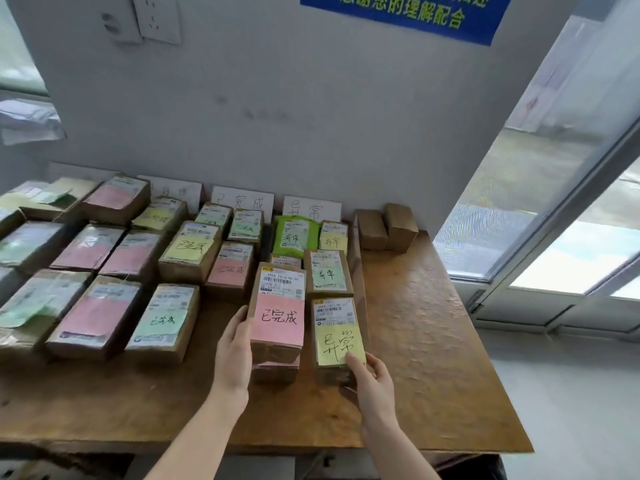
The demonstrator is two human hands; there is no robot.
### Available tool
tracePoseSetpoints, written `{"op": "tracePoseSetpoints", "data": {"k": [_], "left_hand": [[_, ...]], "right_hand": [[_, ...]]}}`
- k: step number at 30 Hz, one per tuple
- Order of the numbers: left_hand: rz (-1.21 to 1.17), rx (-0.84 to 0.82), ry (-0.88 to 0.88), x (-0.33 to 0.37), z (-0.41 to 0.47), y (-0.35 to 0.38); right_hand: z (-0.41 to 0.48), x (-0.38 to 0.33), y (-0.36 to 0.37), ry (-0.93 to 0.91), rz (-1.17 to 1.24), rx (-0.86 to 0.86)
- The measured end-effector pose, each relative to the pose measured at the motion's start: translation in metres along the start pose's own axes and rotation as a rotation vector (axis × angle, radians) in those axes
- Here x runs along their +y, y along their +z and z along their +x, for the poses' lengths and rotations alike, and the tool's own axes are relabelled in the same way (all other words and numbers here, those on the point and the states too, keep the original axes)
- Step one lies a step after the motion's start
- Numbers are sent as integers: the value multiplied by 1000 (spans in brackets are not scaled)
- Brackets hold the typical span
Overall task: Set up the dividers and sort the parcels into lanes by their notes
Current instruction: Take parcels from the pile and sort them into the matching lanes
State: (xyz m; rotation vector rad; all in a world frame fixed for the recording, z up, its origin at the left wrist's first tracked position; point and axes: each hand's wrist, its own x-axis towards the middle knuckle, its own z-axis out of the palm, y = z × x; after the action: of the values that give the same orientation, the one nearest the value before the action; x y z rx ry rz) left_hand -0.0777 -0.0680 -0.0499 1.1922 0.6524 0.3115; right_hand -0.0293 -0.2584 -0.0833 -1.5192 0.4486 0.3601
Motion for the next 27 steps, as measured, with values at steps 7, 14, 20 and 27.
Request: {"op": "tracePoseSetpoints", "data": {"k": [7,14,20,27], "left_hand": [[17,-9,-21,-8,-6,-6],[43,-7,-42,-10,-8,-15],[36,8,-73,-13,-6,-15],[26,21,-42,-7,-12,-11]], "right_hand": [[18,20,12,143,4,40],[42,31,22,132,-140,88],[48,31,20,81,-423,216],[24,15,20,-67,-566,270]]}}
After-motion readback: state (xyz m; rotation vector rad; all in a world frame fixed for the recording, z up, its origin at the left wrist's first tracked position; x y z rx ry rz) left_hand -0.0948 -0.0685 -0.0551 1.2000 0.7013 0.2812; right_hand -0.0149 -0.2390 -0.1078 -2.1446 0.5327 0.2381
